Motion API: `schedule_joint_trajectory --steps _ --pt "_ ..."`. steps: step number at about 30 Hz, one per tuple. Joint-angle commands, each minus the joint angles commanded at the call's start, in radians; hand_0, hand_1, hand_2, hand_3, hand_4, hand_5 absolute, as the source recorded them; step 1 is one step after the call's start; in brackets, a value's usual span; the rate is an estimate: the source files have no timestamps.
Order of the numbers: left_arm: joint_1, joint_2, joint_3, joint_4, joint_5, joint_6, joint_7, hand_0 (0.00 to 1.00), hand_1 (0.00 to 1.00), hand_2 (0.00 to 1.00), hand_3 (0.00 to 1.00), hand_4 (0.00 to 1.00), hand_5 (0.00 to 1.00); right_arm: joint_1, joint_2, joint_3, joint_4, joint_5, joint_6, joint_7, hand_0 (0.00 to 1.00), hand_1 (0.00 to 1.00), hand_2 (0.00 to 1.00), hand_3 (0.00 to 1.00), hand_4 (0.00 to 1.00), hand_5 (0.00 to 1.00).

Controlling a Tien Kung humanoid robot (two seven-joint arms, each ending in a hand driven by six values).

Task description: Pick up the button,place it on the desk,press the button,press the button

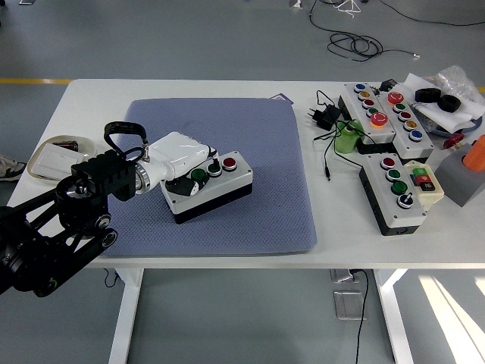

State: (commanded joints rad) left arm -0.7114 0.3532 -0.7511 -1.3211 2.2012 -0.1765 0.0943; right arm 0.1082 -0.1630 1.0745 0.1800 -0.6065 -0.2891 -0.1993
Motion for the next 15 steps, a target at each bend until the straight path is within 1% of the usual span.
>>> schedule_joint_trajectory --steps 3,7,11,12,15 --pt "-0.011 -0.002 -0.005 -0.016 -0.003 0.002 0.0 0.039 0.09 0.117 0.691 0.503 0.206 0.002 0.0 0.001 0.0 0.0 0.0 0.0 0.787 0.797 0.817 0.751 0.412 0.479" --pt "-0.025 -0.009 0.004 -0.015 -0.01 0.0 0.001 0.039 0.09 0.117 0.691 0.503 0.206 0.005 -0.001 0.002 0.0 0.0 0.001 0.001 0.787 0.797 0.817 0.751 0.412 0.479" --pt "-0.038 -0.021 0.018 -0.001 -0.019 -0.002 0.0 0.039 0.089 0.117 0.692 0.504 0.205 0.009 -0.002 0.006 0.0 -0.005 0.001 0.0 0.787 0.797 0.817 0.751 0.412 0.479" --pt "-0.04 -0.027 0.019 0.01 -0.022 0.0 -0.001 0.039 0.089 0.117 0.692 0.504 0.205 0.01 -0.002 0.007 0.0 -0.004 0.001 0.001 0.787 0.797 0.817 0.751 0.412 0.479" --pt "-0.042 -0.033 0.019 0.023 -0.024 0.001 -0.002 0.039 0.09 0.119 0.691 0.505 0.214 0.012 -0.002 0.009 0.0 -0.005 0.0 0.001 0.787 0.797 0.817 0.751 0.412 0.479"
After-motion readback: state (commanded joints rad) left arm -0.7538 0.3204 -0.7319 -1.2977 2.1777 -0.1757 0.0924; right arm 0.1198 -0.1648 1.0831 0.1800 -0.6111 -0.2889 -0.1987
